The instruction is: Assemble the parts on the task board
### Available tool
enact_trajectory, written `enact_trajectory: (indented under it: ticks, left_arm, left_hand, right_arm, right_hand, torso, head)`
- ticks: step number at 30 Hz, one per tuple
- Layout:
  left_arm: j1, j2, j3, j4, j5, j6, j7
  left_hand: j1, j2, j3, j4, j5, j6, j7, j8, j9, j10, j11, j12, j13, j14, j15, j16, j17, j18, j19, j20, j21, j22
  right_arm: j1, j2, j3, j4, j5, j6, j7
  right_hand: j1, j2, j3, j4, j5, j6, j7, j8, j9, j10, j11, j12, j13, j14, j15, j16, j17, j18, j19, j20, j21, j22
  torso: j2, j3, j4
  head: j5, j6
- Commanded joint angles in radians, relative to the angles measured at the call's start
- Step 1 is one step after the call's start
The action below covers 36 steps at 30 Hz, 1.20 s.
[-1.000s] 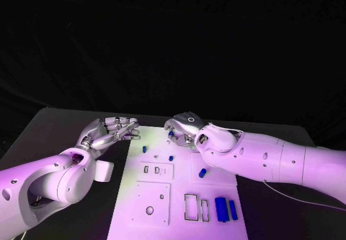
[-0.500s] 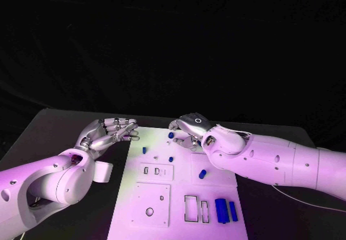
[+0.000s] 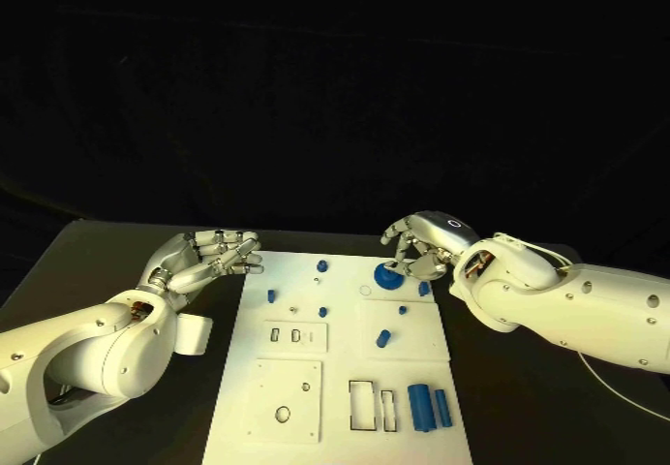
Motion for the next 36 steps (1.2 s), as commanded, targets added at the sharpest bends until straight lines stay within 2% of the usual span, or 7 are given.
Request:
enact_trajectory:
  ticks: [1,2,3,4,6,10,36]
  left_arm:
    - [0.001,0.005,0.001,-0.003,0.000,0.022,0.004]
    - [0.001,0.007,0.001,-0.006,0.000,0.024,0.004]
    - [0.001,0.009,0.001,-0.008,0.000,0.025,0.004]
    - [0.001,0.009,0.001,-0.009,0.000,0.025,0.004]
    - [0.001,0.012,0.001,-0.013,0.000,0.027,0.004]
    - [0.001,0.016,0.000,-0.018,0.000,0.030,0.004]
    - [0.001,0.019,0.000,-0.026,0.000,0.033,0.001]
  left_hand:
    - [0.001,-0.002,0.006,-0.002,-0.004,-0.002,0.001,-0.006,-0.001,-0.005,0.003,-0.006,-0.001,-0.008,-0.003,-0.006,0.002,0.009,-0.002,0.002,0.005,0.002]
    - [0.001,-0.002,0.006,-0.002,-0.004,-0.002,0.001,-0.006,-0.001,-0.005,0.003,-0.006,-0.001,-0.008,-0.003,-0.006,0.002,0.009,-0.002,0.002,0.005,0.002]
    - [0.001,-0.002,0.006,-0.002,-0.004,-0.002,0.001,-0.006,-0.001,-0.005,0.003,-0.006,-0.001,-0.008,-0.003,-0.006,0.002,0.009,-0.002,0.002,0.005,0.002]
    - [0.001,-0.002,0.006,-0.002,-0.004,-0.002,0.001,-0.006,-0.001,-0.005,0.003,-0.006,-0.001,-0.008,-0.003,-0.006,0.002,0.009,-0.002,0.002,0.005,0.002]
    - [0.002,-0.001,0.007,-0.003,-0.004,-0.002,0.001,-0.006,-0.001,-0.004,0.003,-0.006,-0.001,-0.008,-0.003,-0.006,0.003,0.009,-0.003,0.002,0.006,0.003]
    - [0.002,-0.001,0.007,-0.003,-0.004,-0.002,0.001,-0.006,-0.001,-0.004,0.003,-0.006,-0.001,-0.008,-0.003,-0.006,0.003,0.009,-0.003,0.002,0.006,0.003]
    - [0.004,-0.001,0.008,-0.005,-0.003,-0.002,0.000,-0.006,-0.001,-0.004,0.003,-0.006,-0.001,-0.009,-0.003,-0.006,0.003,0.009,-0.003,0.002,0.007,0.003]
  right_arm:
    - [0.002,-0.025,0.001,0.011,0.141,0.112,-0.010]
    - [0.002,-0.034,0.001,0.010,0.152,0.130,-0.015]
    - [0.002,-0.040,0.001,0.008,0.158,0.141,-0.019]
    - [0.001,-0.041,0.001,0.007,0.161,0.145,-0.020]
    - [0.000,-0.043,0.000,-0.002,0.169,0.160,-0.026]
    - [-0.004,-0.033,0.000,-0.024,0.181,0.171,-0.032]
    - [-0.027,0.051,-0.003,-0.105,0.272,0.155,-0.013]
  right_hand:
    - [0.005,-0.010,-0.032,-0.001,0.013,-0.009,-0.009,0.004,0.005,0.031,-0.009,0.046,0.039,0.035,-0.013,0.011,0.015,-0.015,0.012,-0.007,0.012,0.036]
    - [0.009,-0.012,-0.059,0.000,0.016,-0.022,-0.013,0.004,0.007,0.057,-0.014,0.088,0.071,0.039,-0.017,0.021,0.032,-0.019,0.022,-0.010,0.023,0.052]
    - [0.063,0.048,-0.184,0.024,0.048,-0.065,-0.016,0.041,0.039,-0.074,-0.010,0.267,0.266,0.044,-0.028,0.049,0.070,-0.026,0.034,-0.009,0.040,0.077]
    - [0.064,0.041,-0.206,0.030,0.035,-0.079,-0.012,0.044,0.042,-0.035,-0.010,0.362,0.347,0.045,-0.017,0.054,0.080,-0.025,0.036,-0.015,0.043,0.082]
    - [0.119,0.067,-0.273,0.098,0.044,-0.122,-0.007,0.104,0.079,-0.089,0.002,0.684,0.678,0.052,-0.015,0.081,0.122,-0.031,0.050,-0.001,0.058,0.109]
    - [0.145,0.067,-0.288,0.134,0.061,-0.141,-0.004,0.134,0.093,-0.016,0.003,0.899,0.894,0.064,0.000,0.114,0.188,-0.036,0.067,-0.004,0.077,0.138]
    - [0.172,0.070,-0.283,0.204,0.101,-0.146,0.004,0.188,0.106,0.105,0.008,1.153,1.152,0.085,0.005,0.169,0.310,-0.051,0.107,0.008,0.119,0.199]
  torso:
    - [-0.003,0.0042,-0.0079]
    - [-0.004,0.0057,-0.0093]
    - [-0.003,0.0075,-0.0108]
    - [-0.003,0.0082,-0.0114]
    - [-0.002,0.0096,-0.0120]
    - [-0.001,0.0125,-0.0109]
    - [0.002,0.0134,-0.0084]
  head:
    - [-0.002,0.001]
    - [-0.001,0.000]
    - [0.000,0.000]
    - [0.000,0.001]
    - [0.002,-0.001]
    - [0.000,-0.003]
    - [0.005,-0.015]
